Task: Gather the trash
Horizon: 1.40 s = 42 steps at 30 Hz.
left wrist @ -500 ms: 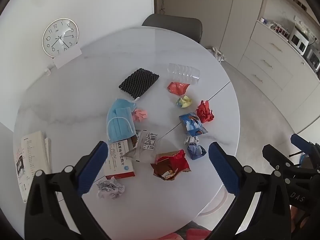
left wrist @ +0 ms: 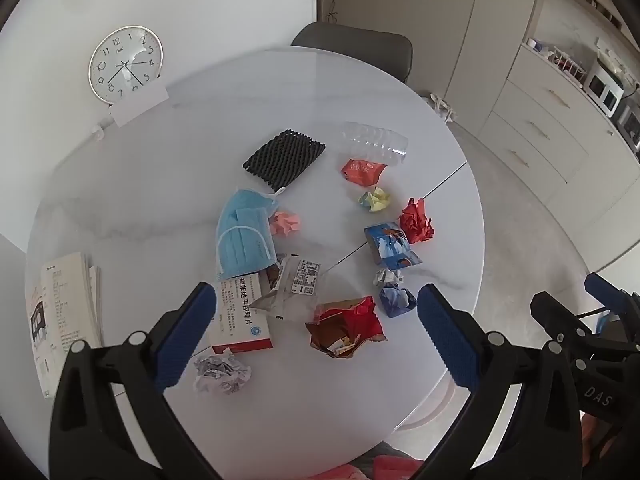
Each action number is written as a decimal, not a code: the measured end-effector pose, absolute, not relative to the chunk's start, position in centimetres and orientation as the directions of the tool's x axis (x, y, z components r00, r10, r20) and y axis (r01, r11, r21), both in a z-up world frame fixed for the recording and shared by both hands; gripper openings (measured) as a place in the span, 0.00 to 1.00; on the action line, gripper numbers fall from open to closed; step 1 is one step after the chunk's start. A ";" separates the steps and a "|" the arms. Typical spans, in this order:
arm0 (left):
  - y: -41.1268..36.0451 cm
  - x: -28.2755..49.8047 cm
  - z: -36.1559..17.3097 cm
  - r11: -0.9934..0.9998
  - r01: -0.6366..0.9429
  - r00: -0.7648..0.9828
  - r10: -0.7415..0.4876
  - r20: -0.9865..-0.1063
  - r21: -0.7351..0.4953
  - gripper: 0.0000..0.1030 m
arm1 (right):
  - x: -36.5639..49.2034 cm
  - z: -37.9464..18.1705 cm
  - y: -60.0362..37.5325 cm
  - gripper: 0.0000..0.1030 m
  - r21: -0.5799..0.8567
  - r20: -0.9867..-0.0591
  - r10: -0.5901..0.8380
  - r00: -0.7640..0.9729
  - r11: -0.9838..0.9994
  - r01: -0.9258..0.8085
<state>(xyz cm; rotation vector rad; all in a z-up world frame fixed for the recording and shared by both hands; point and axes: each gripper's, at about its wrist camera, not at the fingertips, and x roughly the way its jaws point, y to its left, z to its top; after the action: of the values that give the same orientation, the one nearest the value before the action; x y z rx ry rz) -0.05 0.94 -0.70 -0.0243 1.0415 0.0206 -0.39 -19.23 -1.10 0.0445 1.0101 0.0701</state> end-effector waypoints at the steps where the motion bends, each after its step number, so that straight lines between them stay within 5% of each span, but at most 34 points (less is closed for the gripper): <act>1: 1.0 0.0 -0.7 0.999 -0.030 0.503 0.005 -0.864 -0.011 0.94 | -0.4 -1.1 -19.2 0.98 0.070 -0.844 0.079 0.530 0.997 -0.038; 42: 1.9 -0.6 -1.1 0.998 -0.053 0.486 0.004 -0.874 -0.024 0.94 | -0.9 -1.1 -19.3 0.98 0.065 -0.848 0.073 0.525 0.997 -0.033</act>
<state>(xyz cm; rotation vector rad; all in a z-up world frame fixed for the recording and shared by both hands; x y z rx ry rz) -0.59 1.91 -1.09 -0.0498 1.0628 0.0346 -0.86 -19.27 -1.06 0.0428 1.0160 0.0633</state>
